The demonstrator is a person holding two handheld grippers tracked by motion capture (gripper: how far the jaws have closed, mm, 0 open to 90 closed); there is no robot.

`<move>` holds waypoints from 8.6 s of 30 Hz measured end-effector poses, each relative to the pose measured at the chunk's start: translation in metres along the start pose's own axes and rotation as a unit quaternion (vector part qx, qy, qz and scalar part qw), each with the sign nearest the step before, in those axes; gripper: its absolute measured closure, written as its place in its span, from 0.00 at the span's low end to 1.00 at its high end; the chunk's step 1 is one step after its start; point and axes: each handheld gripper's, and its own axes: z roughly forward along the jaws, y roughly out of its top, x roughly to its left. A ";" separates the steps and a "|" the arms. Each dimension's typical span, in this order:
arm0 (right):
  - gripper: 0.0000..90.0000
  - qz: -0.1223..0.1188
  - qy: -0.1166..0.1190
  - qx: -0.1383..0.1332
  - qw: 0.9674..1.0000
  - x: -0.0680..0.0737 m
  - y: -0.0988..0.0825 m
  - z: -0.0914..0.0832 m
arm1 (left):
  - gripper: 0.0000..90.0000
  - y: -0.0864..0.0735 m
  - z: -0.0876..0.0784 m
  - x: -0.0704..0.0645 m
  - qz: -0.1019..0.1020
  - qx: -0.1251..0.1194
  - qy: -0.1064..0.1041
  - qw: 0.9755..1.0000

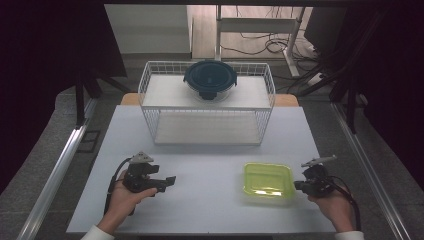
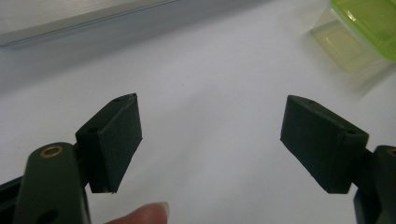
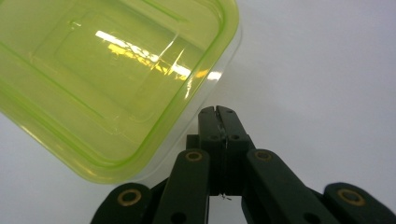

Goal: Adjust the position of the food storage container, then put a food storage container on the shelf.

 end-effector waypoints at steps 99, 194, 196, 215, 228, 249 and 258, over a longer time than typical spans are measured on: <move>0.30 0.038 0.199 -0.147 0.968 0.077 0.053 0.020 | 0.23 0.006 -0.002 -0.006 -0.019 -0.037 -0.027 0.999; 0.87 0.062 0.247 -0.156 0.954 0.097 0.070 0.027 | 0.88 0.035 0.030 -0.023 -0.079 -0.018 -0.137 0.987; 0.87 0.055 0.244 -0.162 0.955 0.098 0.071 0.023 | 0.88 0.036 0.027 -0.025 -0.073 -0.022 -0.137 0.988; 0.87 0.024 0.234 -0.201 0.951 0.103 0.077 -0.005 | 0.87 0.049 0.003 -0.035 -0.044 -0.054 -0.138 0.988; 0.87 0.007 0.227 -0.229 0.947 0.102 0.094 -0.026 | 0.88 0.070 -0.008 -0.032 -0.035 -0.076 -0.138 0.987; 0.87 -0.020 0.211 -0.261 0.942 0.102 0.139 -0.055 | 0.88 0.117 -0.033 -0.021 -0.013 -0.112 -0.130 0.985; 0.86 -0.026 0.212 -0.274 0.938 0.103 0.160 -0.068 | 0.88 0.138 -0.048 -0.017 -0.003 -0.127 -0.126 0.984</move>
